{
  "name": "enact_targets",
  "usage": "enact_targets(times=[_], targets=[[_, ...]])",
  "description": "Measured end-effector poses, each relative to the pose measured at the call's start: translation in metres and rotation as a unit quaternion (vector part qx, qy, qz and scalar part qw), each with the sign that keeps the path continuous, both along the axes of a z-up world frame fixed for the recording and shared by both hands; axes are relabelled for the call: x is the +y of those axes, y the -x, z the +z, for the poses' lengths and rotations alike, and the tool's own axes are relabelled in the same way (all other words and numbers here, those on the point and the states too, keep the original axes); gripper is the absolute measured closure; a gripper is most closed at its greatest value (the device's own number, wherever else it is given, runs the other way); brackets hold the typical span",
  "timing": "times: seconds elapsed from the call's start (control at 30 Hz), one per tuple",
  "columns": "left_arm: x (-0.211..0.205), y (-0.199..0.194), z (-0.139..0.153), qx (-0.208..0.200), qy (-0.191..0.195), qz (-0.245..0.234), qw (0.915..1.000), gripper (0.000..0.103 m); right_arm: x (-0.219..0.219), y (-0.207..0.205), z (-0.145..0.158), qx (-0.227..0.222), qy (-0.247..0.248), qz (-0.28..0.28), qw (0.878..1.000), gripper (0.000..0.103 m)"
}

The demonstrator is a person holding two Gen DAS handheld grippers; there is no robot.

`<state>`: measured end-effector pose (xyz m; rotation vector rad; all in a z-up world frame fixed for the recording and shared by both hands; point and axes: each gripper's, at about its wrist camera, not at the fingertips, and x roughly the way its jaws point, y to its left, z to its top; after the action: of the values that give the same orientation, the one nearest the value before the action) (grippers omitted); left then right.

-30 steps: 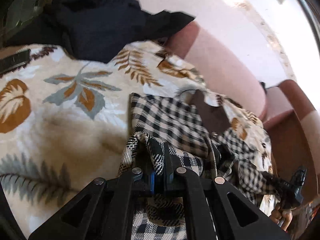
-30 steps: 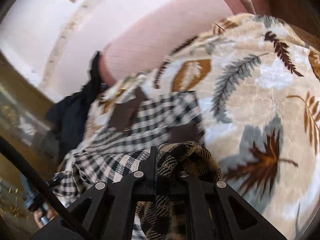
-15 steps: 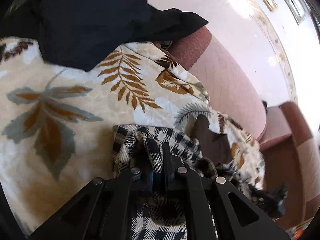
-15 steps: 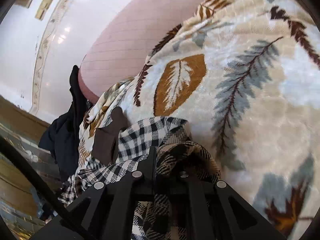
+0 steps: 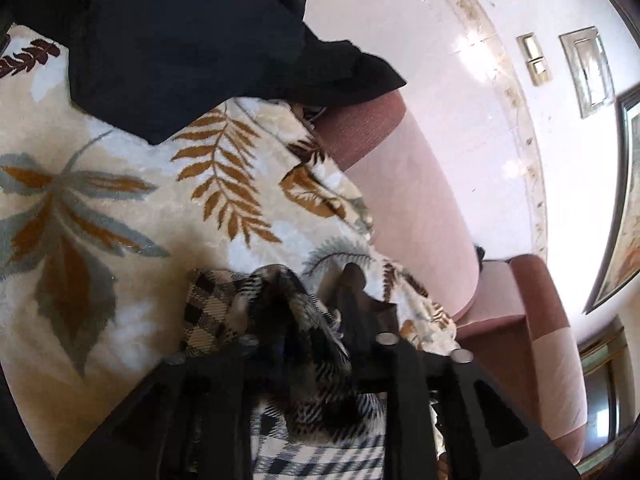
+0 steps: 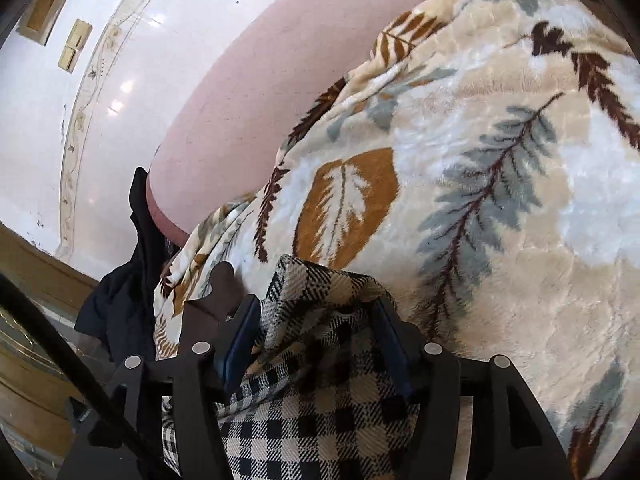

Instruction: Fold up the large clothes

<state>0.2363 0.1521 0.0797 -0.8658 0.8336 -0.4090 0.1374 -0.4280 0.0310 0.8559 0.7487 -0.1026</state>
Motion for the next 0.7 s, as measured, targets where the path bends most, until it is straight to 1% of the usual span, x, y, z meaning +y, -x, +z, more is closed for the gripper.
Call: enact_targets(times=[0.13, 0.2, 0.23, 0.27, 0.3, 0.33, 0.4, 0.47, 0.53, 0.6, 0.7], targets=[[0.003, 0.003, 0.006, -0.005, 0.005, 0.006, 1.0, 0.07, 0.012, 0.003, 0.02, -0.012, 0.048, 0.006, 0.999, 0.039], [0.006, 0.003, 0.005, 0.0, 0.009, 0.007, 0.9999, 0.057, 0.017, 0.005, 0.027, -0.019, 0.065, 0.005, 0.998, 0.039], [0.008, 0.004, 0.004, 0.002, 0.008, 0.013, 0.9999, 0.043, 0.019, 0.006, 0.029, -0.02, 0.071, 0.005, 0.997, 0.039], [0.012, 0.007, 0.005, -0.001, -0.003, 0.035, 0.9994, 0.03, 0.02, 0.007, 0.031, -0.02, 0.077, 0.005, 0.997, 0.038], [0.018, 0.011, 0.009, -0.008, -0.02, 0.067, 0.9975, 0.026, 0.022, 0.007, 0.032, -0.019, 0.083, 0.006, 0.996, 0.038], [0.025, 0.014, 0.012, -0.015, -0.029, 0.087, 0.9956, 0.024, 0.025, 0.007, 0.032, -0.016, 0.089, 0.008, 0.996, 0.038], [0.035, 0.013, 0.013, -0.01, -0.025, 0.096, 0.995, 0.023, 0.03, 0.006, 0.03, -0.008, 0.102, 0.014, 0.995, 0.038], [0.04, 0.014, 0.013, 0.0, -0.033, 0.107, 0.9937, 0.023, 0.035, 0.005, 0.028, -0.004, 0.108, 0.022, 0.994, 0.038], [0.038, 0.014, 0.013, 0.01, -0.071, 0.107, 0.9916, 0.023, 0.042, 0.003, 0.027, 0.0, 0.118, 0.033, 0.992, 0.038], [0.03, 0.015, 0.014, 0.015, -0.115, 0.096, 0.9886, 0.023, 0.051, 0.001, 0.027, 0.002, 0.133, 0.044, 0.99, 0.038], [0.014, 0.02, 0.017, 0.014, -0.18, 0.074, 0.9808, 0.023, 0.064, 0.002, 0.028, 0.01, 0.163, 0.061, 0.985, 0.038]])
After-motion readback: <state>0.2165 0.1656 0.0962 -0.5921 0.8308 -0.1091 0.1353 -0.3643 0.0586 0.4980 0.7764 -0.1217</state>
